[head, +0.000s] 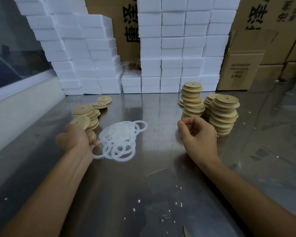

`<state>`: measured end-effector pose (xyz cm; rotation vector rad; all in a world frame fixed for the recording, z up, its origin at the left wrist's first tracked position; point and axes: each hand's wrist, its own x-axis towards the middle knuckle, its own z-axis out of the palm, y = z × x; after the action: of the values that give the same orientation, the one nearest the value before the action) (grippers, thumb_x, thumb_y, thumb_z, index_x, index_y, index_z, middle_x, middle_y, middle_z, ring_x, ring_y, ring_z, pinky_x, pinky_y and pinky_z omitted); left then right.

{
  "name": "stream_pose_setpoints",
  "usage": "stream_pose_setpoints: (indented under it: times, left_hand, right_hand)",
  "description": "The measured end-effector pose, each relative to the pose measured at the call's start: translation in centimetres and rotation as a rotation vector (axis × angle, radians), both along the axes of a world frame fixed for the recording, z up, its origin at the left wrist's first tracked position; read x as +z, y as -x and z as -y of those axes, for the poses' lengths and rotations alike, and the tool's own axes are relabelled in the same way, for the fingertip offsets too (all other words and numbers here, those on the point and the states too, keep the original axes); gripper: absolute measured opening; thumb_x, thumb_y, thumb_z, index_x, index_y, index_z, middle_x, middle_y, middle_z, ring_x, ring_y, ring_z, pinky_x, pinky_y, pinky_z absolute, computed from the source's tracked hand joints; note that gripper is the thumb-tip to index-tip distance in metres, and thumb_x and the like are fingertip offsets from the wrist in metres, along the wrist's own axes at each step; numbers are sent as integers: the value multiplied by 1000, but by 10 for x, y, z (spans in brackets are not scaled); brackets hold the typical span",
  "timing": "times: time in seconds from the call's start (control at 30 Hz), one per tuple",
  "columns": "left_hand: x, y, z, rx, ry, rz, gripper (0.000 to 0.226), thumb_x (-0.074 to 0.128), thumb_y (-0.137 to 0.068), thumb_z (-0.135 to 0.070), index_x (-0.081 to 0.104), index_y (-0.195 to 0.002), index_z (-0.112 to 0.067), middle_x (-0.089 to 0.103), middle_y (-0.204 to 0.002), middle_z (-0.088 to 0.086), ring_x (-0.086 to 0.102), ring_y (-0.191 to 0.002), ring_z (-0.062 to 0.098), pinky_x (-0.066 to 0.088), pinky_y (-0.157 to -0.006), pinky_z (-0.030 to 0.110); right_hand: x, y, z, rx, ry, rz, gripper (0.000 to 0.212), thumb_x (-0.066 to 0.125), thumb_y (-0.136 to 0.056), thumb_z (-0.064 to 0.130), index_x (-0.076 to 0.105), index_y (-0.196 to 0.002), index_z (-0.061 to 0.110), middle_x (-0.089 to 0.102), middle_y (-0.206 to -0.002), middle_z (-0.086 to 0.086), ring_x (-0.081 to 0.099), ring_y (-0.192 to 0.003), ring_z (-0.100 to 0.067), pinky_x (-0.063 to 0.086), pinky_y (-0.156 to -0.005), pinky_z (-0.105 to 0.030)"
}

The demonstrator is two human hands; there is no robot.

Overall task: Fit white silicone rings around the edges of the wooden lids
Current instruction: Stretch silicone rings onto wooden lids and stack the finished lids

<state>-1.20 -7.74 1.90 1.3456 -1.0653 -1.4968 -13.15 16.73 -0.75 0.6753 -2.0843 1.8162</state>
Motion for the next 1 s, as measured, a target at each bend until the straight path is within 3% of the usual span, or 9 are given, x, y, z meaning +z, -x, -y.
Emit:
stream_pose_setpoints:
  times: [0.13, 0.2, 0.3, 0.4, 0.5, 0.6, 0.7, 0.87, 1.0]
  left_hand:
    - [1, 2, -4, 13, -21, -7, 33, 28, -95, -17, 59, -104, -9, 55, -62, 3, 47, -23, 11, 41, -45, 26]
    - [1, 3, -4, 19, -55, -17, 31, 30, -98, -18, 56, -109, -7, 54, -67, 4, 47, -22, 10, 40, -42, 25]
    - [0, 4, -8, 78, -32, -55, 32, 32, -98, -24, 53, -118, -10, 59, -88, 6, 54, -38, 14, 40, -39, 26]
    - [4, 5, -20, 129, 199, -80, 18, 36, -92, -23, 52, -97, -17, 55, -88, 3, 54, -64, 16, 42, -52, 30]
    - [8, 3, -28, 62, 484, -63, 14, 42, -87, -20, 41, -76, -29, 49, -74, -5, 48, -64, 15, 43, -63, 37]
    - [-1, 2, -35, -131, 804, 122, 21, 52, -86, -18, 42, -72, -29, 52, -63, -3, 51, -58, 20, 48, -62, 42]
    - [-10, 4, -43, -363, 1048, 328, 23, 62, -86, -18, 45, -72, -25, 50, -54, -1, 54, -53, 22, 49, -55, 38]
    - [-20, 9, -54, -709, 1207, 525, 26, 77, -77, -34, 52, -77, -26, 56, -67, -7, 54, -66, 14, 51, -66, 38]
    - [-21, 10, -57, -782, 1222, 710, 28, 76, -76, -50, 56, -82, -31, 58, -84, -10, 54, -83, 12, 48, -81, 39]
  right_hand:
    - [-1, 1, 1, 5, 9, -2, 8, 69, -90, 17, 69, -81, 19, 65, -65, 6, 62, -61, -16, 50, -58, -23]
    - [-1, 2, 2, 1, 16, 4, 10, 70, -89, 17, 69, -80, 20, 64, -63, 7, 60, -59, -13, 49, -57, -24]
    - [-1, 2, 3, 6, 17, -9, 11, 70, -89, 17, 69, -79, 21, 64, -62, 8, 59, -58, -13, 50, -56, -26]
    - [-1, 2, 2, 8, 15, -25, 9, 69, -89, 16, 69, -80, 19, 65, -63, 8, 60, -59, -12, 51, -56, -25]
    - [1, 1, 1, -35, 5, -88, 7, 69, -89, 13, 70, -82, 16, 64, -66, 12, 59, -61, -2, 47, -59, -14]
    - [9, 4, -4, -140, -13, -188, 4, 68, -88, 12, 68, -85, 15, 64, -72, 13, 60, -67, -2, 46, -65, -14]
    - [13, 13, -13, -266, -55, -249, 2, 66, -88, 16, 65, -89, 14, 64, -81, 2, 59, -78, -17, 49, -71, -33]
    - [14, 31, -25, -474, -225, -327, 20, 67, -87, 18, 63, -106, 10, 57, -109, -11, 48, -105, -29, 38, -88, -39]
    - [15, 45, -33, -583, -369, -315, 42, 67, -84, 26, 54, -123, 17, 44, -136, -11, 39, -126, -33, 30, -100, -45]
